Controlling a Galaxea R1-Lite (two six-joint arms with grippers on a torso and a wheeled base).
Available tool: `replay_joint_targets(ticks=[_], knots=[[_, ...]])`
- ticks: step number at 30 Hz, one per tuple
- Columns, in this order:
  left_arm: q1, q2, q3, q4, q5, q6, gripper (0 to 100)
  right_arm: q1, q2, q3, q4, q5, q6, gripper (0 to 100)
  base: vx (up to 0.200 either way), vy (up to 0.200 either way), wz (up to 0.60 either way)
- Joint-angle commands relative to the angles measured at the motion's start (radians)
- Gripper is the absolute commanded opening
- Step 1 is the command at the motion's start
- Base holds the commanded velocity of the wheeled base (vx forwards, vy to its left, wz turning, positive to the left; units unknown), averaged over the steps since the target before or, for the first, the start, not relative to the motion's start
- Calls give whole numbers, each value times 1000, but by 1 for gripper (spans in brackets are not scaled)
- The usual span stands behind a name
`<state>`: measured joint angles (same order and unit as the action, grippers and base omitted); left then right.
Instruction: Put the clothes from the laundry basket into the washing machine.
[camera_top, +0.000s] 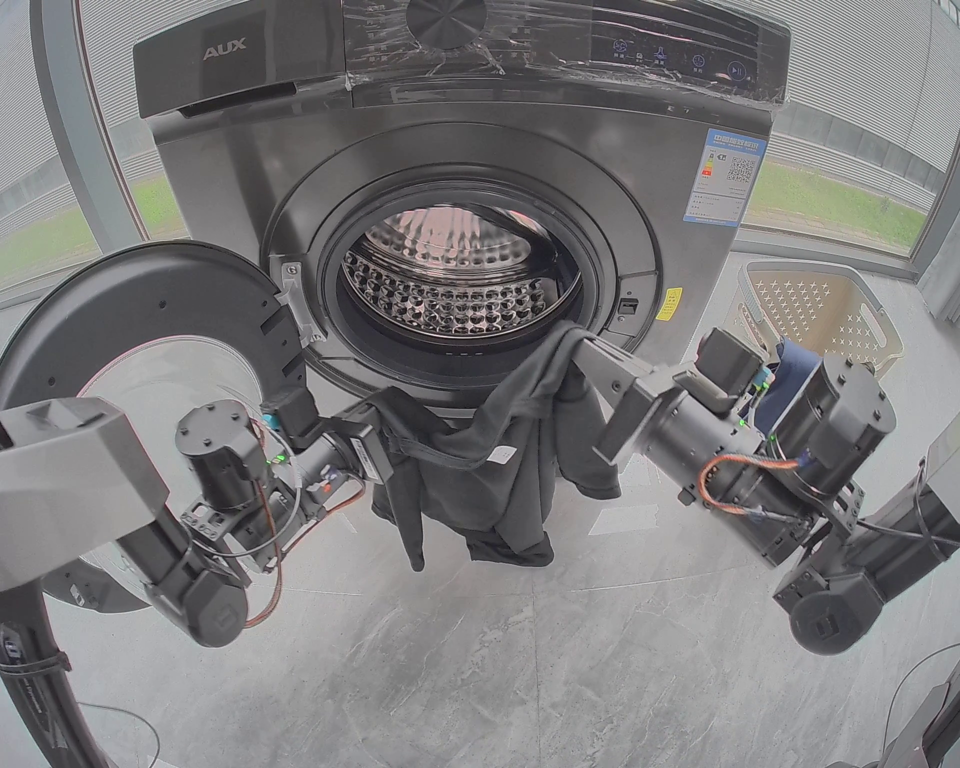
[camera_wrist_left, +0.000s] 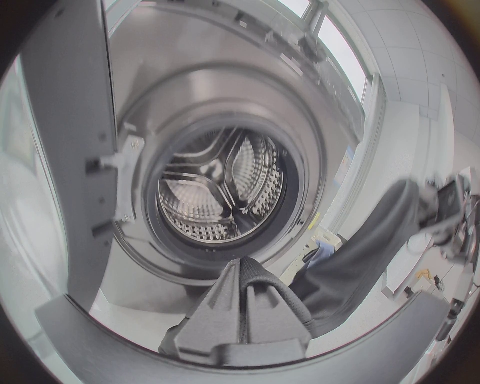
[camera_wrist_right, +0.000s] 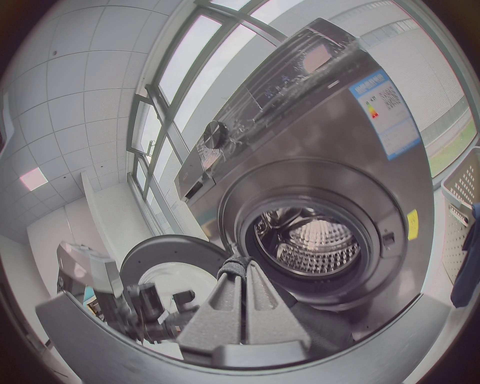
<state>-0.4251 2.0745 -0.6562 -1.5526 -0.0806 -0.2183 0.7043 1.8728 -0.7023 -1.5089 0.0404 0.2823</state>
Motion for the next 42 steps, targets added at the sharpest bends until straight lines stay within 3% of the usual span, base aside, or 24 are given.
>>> replay_joint_targets(ticks=[1,8,13,25,33,42], knots=[[51,-240,90,0,-2,-24,0,-35,-63,155,-34,27,21,0,0,0,0],[117,-280,50,2,1,-26,0,-92,-24,153,-36,21,-29,0,0,0,0],[117,-324,7,3,-1,-26,0,-112,-17,141,-36,6,-54,0,0,0,0],[105,-341,7,3,1,-21,0,-117,-46,57,-36,-17,-55,0,0,0,0],[105,-340,6,3,-4,-19,0,-115,-69,53,-36,-19,-57,0,0,0,0],[-14,-318,4,8,-5,-16,0,-108,-58,72,-36,-20,-55,0,0,0,0]])
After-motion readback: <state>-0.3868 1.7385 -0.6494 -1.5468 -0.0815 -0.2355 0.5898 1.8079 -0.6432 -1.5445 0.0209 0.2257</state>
